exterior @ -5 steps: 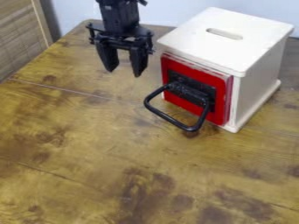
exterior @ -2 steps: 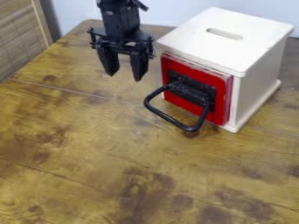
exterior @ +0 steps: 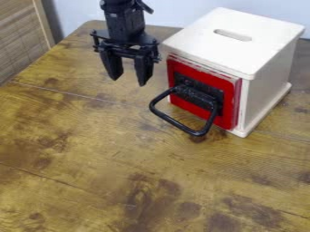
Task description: Close the drawer
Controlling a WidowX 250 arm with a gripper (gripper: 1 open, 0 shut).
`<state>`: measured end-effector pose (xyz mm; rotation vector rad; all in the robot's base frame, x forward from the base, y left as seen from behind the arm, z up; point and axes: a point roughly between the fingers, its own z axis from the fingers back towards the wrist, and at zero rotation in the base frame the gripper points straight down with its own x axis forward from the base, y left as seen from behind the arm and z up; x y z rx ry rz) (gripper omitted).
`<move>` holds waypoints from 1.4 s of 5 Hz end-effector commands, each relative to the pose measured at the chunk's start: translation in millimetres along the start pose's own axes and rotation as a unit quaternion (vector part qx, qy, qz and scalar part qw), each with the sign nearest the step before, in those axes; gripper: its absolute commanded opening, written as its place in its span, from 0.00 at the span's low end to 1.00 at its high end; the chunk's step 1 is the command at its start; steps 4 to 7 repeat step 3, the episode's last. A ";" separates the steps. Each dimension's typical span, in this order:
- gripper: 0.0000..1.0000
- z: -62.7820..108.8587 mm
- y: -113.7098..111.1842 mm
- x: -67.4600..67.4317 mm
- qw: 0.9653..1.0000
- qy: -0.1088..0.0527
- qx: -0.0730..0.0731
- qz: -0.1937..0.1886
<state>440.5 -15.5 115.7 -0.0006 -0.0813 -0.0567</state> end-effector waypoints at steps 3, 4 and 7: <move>1.00 47.4 -2.4 11.4 0.998 -0.065 0.004 -0.007; 1.00 47.4 -2.4 11.4 0.998 -0.065 0.004 -0.007; 1.00 47.4 -2.4 11.4 0.998 -0.065 0.004 -0.007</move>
